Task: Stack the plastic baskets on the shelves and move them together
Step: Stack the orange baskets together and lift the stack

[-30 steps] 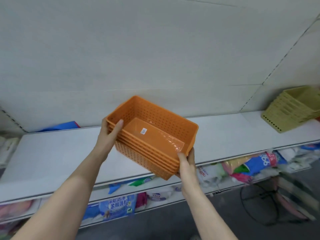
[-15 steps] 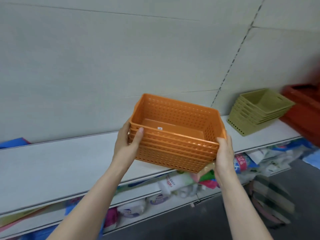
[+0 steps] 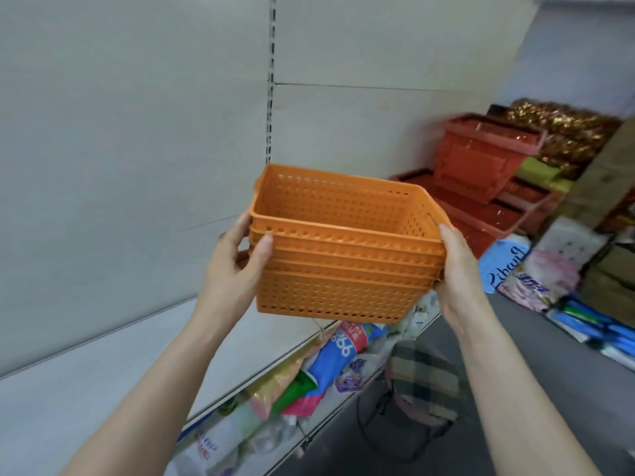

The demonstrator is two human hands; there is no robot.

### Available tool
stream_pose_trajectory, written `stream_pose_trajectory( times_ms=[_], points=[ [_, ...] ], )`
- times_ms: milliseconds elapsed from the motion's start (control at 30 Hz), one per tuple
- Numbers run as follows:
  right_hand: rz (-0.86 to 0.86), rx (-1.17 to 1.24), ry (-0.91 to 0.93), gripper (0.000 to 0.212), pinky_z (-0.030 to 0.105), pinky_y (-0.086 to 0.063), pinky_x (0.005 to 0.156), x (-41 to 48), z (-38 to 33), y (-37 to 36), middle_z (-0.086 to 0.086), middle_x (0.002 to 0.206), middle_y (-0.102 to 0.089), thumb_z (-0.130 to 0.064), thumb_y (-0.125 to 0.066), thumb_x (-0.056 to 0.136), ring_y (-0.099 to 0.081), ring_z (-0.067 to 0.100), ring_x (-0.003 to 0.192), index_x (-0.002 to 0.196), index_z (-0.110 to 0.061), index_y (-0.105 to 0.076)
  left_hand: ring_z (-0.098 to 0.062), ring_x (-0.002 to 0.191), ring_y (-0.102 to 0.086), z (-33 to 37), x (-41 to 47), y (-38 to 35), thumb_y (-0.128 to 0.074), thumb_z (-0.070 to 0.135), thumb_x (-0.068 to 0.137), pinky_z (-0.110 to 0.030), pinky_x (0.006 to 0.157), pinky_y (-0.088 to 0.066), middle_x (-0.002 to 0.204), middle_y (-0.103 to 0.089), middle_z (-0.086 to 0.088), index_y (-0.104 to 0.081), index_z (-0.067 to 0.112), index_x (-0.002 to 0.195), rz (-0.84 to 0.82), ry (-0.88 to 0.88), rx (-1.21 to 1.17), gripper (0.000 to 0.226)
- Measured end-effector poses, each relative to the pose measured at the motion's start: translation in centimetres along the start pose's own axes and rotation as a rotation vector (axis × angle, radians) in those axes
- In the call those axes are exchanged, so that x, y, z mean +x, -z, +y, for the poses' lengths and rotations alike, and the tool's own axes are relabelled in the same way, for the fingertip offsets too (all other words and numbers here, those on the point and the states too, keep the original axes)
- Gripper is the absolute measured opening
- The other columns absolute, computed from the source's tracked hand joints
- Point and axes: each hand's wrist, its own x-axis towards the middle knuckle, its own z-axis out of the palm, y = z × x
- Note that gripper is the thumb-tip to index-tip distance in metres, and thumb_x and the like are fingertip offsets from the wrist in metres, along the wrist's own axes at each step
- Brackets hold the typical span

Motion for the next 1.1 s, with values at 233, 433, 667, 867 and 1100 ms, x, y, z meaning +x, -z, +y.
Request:
stream_pose_trajectory(
  times_ms=[233,433,667,867,1100],
  points=[
    [0.048,0.037,0.107,0.043,0.036,-0.053,0.079,11.8,-4.6,3.3,-0.002,0.104,-0.073,-0.051,-0.053,0.087,-0.069,0.016,0.097,0.119,-0.025,-0.066,0.004,0.095,-0.065,1.1,9.1,-8.5,-0.057,0.029,0.095,-0.009,0.079,-0.049,0.133,-0.057,0.016,-0.044,0.038,0.141,-0.096,-0.145,-0.098,0.048],
    [-0.003,0.008,0.188,0.027,0.039,-0.050,0.078,22.1,-6.4,3.5,-0.004,0.082,-0.065,-0.046,-0.050,0.086,-0.063,0.018,0.085,0.099,-0.027,-0.065,-0.008,0.110,-0.063,0.4,15.7,-14.0,-0.060,0.033,0.093,-0.026,0.088,-0.053,0.133,-0.056,0.018,-0.044,0.040,0.140,-0.070,-0.147,-0.129,0.050],
    [-0.053,0.055,0.180,0.029,0.035,-0.048,0.071,31.0,-4.8,2.2,-0.006,0.076,-0.063,-0.035,-0.051,0.086,-0.059,0.016,0.077,0.105,-0.022,-0.068,0.008,0.107,-0.057,-1.4,19.6,-18.1,-0.060,0.036,0.090,-0.006,0.074,-0.048,0.131,-0.052,0.024,-0.041,0.042,0.139,-0.008,-0.120,-0.053,0.053],
    [-0.193,0.149,0.107,0.019,0.034,-0.046,0.071,38.2,-2.8,0.3,-0.004,0.074,-0.059,-0.032,-0.054,0.085,-0.055,0.015,0.072,0.088,-0.024,-0.071,0.009,0.106,-0.059,-3.3,21.1,-21.2,-0.065,0.035,0.089,-0.003,0.076,-0.048,0.128,-0.055,0.020,-0.045,0.036,0.136,0.093,-0.103,-0.010,0.051],
    [-0.488,0.174,0.008,0.015,0.026,-0.045,0.056,46.1,1.2,-0.5,-0.010,0.059,-0.059,-0.025,-0.052,0.090,-0.056,0.008,0.056,0.075,-0.024,-0.057,-0.004,0.106,-0.062,-4.7,19.5,-27.9,-0.065,0.019,0.089,-0.009,0.077,-0.052,0.128,-0.057,0.015,-0.049,0.037,0.133,0.390,-0.007,0.040,0.050]
  ],
)
